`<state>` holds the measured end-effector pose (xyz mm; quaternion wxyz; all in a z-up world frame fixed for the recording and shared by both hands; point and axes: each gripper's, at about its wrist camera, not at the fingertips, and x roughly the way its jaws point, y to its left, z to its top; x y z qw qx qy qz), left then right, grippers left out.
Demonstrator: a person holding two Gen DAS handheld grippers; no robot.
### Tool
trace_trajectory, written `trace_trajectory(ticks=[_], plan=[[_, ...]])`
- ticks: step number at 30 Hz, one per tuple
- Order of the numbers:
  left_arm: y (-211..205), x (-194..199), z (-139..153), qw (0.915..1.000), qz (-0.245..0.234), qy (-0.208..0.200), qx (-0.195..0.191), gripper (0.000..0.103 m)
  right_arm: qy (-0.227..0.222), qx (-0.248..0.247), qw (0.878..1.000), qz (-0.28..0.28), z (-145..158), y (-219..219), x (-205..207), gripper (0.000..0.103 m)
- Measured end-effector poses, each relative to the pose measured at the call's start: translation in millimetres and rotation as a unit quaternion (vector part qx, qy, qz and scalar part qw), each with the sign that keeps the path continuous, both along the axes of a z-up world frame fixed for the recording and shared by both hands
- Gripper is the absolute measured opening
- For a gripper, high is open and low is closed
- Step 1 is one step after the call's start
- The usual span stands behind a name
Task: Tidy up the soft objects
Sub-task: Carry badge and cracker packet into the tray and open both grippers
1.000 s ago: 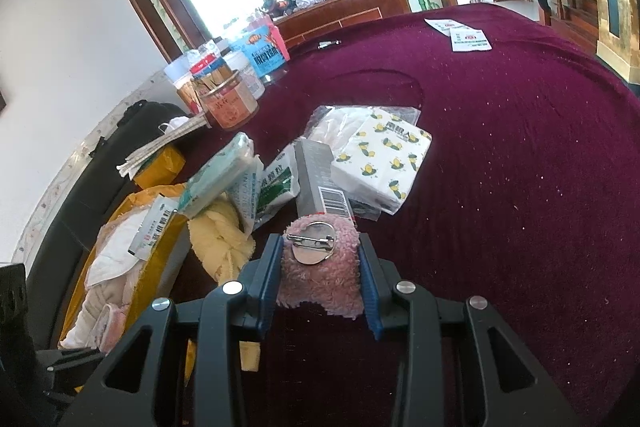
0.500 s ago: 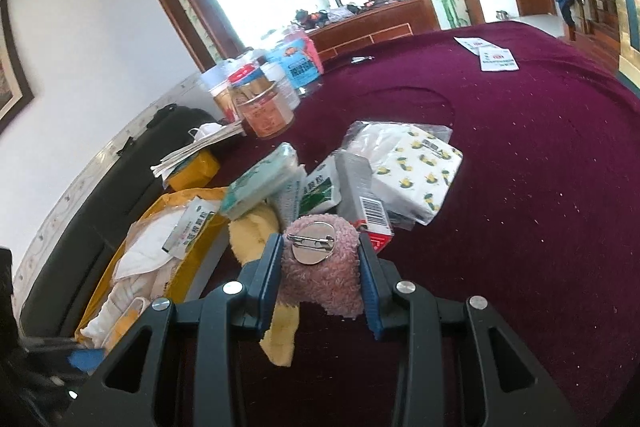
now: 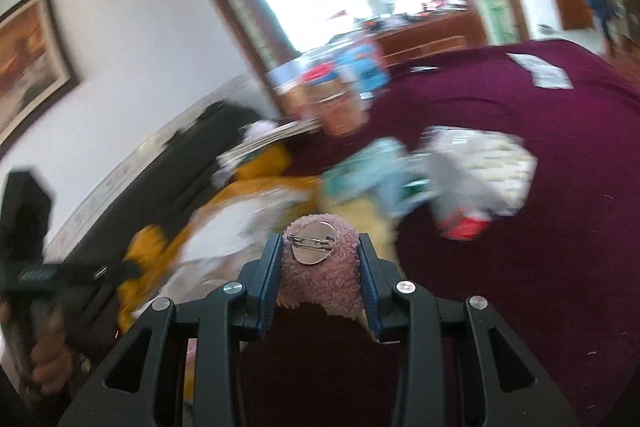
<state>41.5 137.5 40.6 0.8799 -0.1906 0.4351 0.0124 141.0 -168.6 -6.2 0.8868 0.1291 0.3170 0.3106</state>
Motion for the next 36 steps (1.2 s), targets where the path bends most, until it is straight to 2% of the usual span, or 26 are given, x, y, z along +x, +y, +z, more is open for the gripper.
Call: trace_trajectory(ticks=[4,7,13,16,21,25,30,34,36], plan=[[21,13,-13,0.9997,0.014,0.015,0.015,0.048,-0.012,-0.022,0.998,0.063,15,46,-20,0.035],[32,22,-29,0.9987,0.021,0.040,0.022,0.048,-0.001,-0.033,0.993,0.109,21,88,-23,0.035],[39,27,-44,0.9978,0.026,0.053,0.029,0.048,0.030,-0.063,0.987,0.143,6,146,-10,0.035],[41,28,-46,0.9977,0.024,0.055,0.030,0.048,0.040,-0.074,0.985,0.152,-3,161,-5,0.035],[41,28,-44,0.9978,0.025,0.054,0.030,0.048,0.055,-0.082,0.983,0.152,-16,172,2,0.037],[44,30,-46,0.9978,0.030,0.055,0.023,0.049,0.051,-0.100,0.982,0.152,-22,177,0,0.039],[43,30,-45,0.9978,0.027,0.053,0.030,0.052,0.053,-0.099,0.982,0.151,-23,179,-2,0.043],[44,26,-42,0.9984,0.034,0.038,0.025,0.068,0.055,-0.095,0.982,0.152,-25,178,-2,0.049],[45,23,-38,0.9986,0.038,0.028,0.024,0.073,0.055,-0.087,0.982,0.161,-23,176,-5,0.058]])
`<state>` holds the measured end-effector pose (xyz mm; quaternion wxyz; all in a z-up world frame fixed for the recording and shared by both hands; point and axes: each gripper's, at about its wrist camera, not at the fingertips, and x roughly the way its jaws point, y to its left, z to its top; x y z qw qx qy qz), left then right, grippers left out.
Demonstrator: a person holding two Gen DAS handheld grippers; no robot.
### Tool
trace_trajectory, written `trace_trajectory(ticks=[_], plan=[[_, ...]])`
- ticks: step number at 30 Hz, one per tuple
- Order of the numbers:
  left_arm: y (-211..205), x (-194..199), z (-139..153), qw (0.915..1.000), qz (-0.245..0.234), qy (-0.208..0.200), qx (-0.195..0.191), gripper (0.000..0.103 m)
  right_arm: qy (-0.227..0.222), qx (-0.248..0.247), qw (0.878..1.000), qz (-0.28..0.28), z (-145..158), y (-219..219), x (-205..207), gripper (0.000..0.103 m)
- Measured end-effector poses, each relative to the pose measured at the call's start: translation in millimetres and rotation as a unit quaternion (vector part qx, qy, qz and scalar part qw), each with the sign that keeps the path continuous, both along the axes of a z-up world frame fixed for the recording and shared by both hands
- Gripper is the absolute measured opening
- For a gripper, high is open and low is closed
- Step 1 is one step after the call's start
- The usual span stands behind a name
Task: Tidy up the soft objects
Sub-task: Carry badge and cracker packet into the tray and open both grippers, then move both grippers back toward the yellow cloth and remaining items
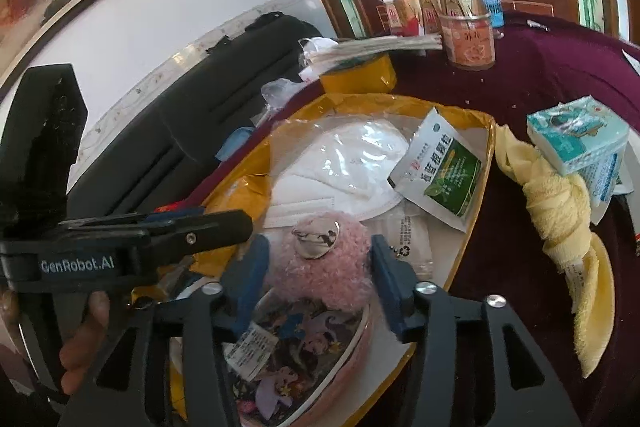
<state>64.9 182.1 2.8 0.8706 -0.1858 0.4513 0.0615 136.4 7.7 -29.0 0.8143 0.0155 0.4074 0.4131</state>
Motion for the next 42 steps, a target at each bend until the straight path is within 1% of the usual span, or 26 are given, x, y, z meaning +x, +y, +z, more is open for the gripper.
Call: trace_trajectory(ticks=[5,9,11,12,15,17,18,21,24,28,31,34,36,42], plan=[[-2,-5,6,0.9999,0.001,-0.004,-0.015,0.076,-0.015,0.013,1.000,0.006,11,-7,-9,0.063],[-6,-14,13,0.9999,0.009,-0.004,-0.013,0.078,-0.027,0.024,0.999,0.011,20,-17,-18,0.071],[-11,-20,19,0.9998,0.013,-0.012,-0.001,0.079,-0.030,0.033,0.999,0.009,25,-26,-22,0.074],[-15,-25,24,0.9995,0.020,-0.020,0.013,0.079,-0.033,0.037,0.999,0.005,27,-33,-24,0.077],[-22,-33,33,0.9972,0.043,-0.043,0.045,0.081,-0.049,0.038,0.998,-0.013,33,-51,-25,0.078],[-27,-36,36,0.9965,0.043,-0.051,0.050,0.089,-0.063,0.031,0.997,-0.034,35,-63,-24,0.078],[-29,-36,37,0.9965,0.041,-0.053,0.050,0.089,-0.063,0.031,0.997,-0.044,34,-71,-21,0.078],[-38,-35,37,0.9968,0.031,-0.059,0.044,0.089,-0.055,0.031,0.996,-0.067,33,-94,-13,0.078],[-51,-35,37,0.9970,0.023,-0.069,0.028,0.089,-0.053,0.029,0.994,-0.094,31,-121,-3,0.077],[-75,-29,35,0.9976,-0.007,-0.066,0.019,0.089,-0.040,0.020,0.993,-0.110,22,-148,12,0.077],[-93,-25,33,0.9974,-0.031,-0.063,0.016,0.089,-0.035,0.007,0.990,-0.138,11,-164,22,0.077],[-109,-22,31,0.9970,-0.048,-0.059,0.015,0.089,-0.011,0.024,0.987,-0.157,1,-176,33,0.077],[-118,-21,30,0.9965,-0.060,-0.056,0.013,0.089,-0.004,0.022,0.984,-0.176,-2,-181,37,0.077],[-136,-21,24,0.9956,-0.079,-0.050,0.007,0.089,0.001,0.035,0.981,-0.190,-4,-189,39,0.077]])
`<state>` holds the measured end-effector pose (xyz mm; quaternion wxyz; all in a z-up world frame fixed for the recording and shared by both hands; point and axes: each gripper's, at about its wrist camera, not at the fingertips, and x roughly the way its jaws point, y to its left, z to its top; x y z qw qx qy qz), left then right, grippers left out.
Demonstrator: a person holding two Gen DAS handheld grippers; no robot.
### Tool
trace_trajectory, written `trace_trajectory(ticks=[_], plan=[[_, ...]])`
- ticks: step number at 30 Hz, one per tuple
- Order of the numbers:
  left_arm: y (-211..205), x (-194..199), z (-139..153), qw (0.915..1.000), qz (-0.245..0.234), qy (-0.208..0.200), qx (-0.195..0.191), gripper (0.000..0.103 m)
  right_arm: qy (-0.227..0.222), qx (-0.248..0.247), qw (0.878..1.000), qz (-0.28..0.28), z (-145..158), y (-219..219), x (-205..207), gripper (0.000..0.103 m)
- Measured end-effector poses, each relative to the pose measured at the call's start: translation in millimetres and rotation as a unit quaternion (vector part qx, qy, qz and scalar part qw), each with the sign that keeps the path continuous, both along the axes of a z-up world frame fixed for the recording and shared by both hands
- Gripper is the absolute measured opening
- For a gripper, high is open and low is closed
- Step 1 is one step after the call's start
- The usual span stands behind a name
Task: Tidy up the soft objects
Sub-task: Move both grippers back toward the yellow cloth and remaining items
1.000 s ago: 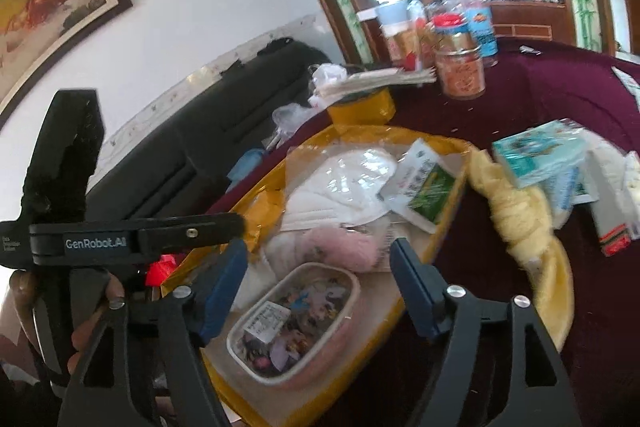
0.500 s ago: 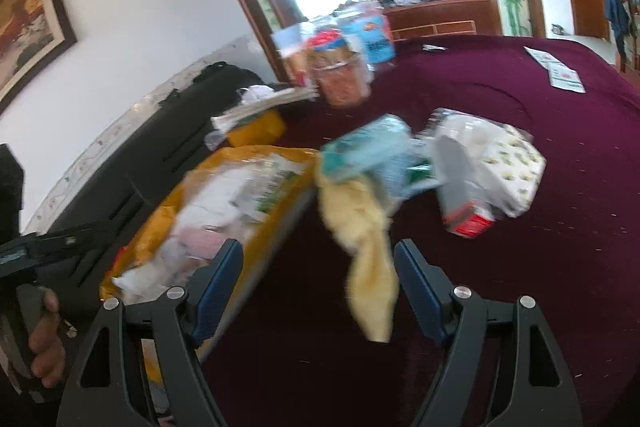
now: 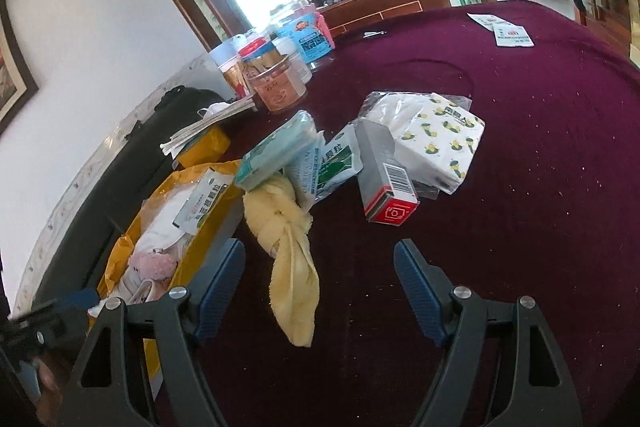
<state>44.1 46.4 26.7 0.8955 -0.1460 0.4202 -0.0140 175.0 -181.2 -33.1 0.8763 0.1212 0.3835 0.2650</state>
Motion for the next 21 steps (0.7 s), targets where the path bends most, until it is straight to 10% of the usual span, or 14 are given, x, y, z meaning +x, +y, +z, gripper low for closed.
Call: trace_trajectory(ticks=[21], plan=[[-24,14,-18,0.9991,-0.032,0.027,-0.001,0.089,0.018,0.029,0.999,-0.012,-1,-13,4,0.077]])
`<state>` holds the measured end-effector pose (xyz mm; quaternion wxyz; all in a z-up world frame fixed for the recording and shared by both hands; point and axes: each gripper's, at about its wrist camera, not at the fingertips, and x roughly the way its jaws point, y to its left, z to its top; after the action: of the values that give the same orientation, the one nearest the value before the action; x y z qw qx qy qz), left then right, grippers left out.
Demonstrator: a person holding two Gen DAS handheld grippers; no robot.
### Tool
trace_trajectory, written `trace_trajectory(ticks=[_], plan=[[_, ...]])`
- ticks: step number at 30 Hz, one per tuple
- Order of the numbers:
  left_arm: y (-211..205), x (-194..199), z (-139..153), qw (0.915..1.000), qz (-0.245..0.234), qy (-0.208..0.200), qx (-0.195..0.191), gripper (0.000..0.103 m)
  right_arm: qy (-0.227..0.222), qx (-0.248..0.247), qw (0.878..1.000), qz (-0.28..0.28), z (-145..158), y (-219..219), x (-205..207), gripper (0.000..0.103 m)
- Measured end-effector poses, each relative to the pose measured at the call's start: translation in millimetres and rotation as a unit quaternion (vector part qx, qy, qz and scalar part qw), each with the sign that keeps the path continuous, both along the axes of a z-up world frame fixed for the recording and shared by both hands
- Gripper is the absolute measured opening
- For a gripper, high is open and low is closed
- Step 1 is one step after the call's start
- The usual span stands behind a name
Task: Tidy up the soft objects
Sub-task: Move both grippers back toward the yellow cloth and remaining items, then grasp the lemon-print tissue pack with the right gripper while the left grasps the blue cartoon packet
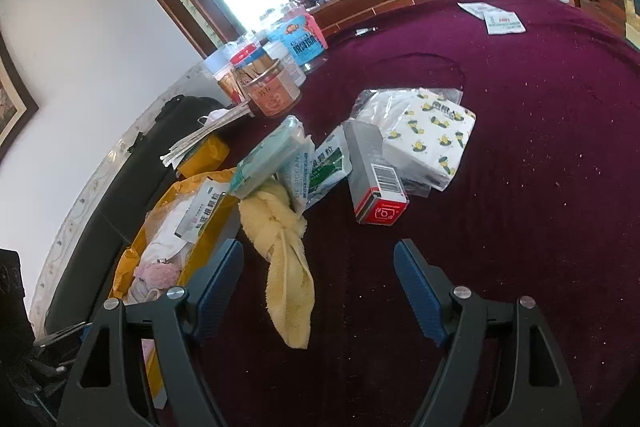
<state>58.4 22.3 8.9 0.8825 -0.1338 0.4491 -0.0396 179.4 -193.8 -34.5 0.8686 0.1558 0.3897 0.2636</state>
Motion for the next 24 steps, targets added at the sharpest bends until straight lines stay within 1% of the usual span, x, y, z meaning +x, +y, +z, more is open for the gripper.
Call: trace_trajectory(ticks=[4,8,11,14,16,17,19,22,24], plan=[[-4,8,-1,1.0000,-0.008,0.001,-0.004,0.089,0.014,0.004,1.000,0.000,-1,-2,5,0.077],[-8,17,-3,0.9998,-0.016,0.005,-0.007,0.089,0.025,0.005,1.000,-0.005,5,-9,14,0.077],[-11,24,-4,0.9997,-0.019,0.009,-0.012,0.089,0.047,-0.018,0.999,-0.004,13,-9,34,0.077],[-13,31,-4,0.9997,-0.020,0.010,-0.013,0.089,0.044,-0.029,0.999,-0.009,20,-14,54,0.077],[-13,36,-3,0.9996,-0.021,0.012,-0.014,0.089,0.056,-0.026,0.998,-0.024,21,-21,67,0.077],[-13,40,-2,0.9995,-0.022,0.013,-0.017,0.089,0.071,-0.021,0.997,-0.037,19,-26,77,0.077],[-13,47,3,0.9993,-0.024,0.015,-0.024,0.089,0.090,-0.030,0.994,-0.051,14,-27,92,0.077],[-11,61,13,0.9985,-0.033,0.022,-0.036,0.089,0.109,-0.042,0.990,-0.075,5,-26,112,0.077],[-8,74,25,0.9982,-0.044,0.023,-0.032,0.089,0.124,-0.039,0.987,-0.093,-4,-28,124,0.077]])
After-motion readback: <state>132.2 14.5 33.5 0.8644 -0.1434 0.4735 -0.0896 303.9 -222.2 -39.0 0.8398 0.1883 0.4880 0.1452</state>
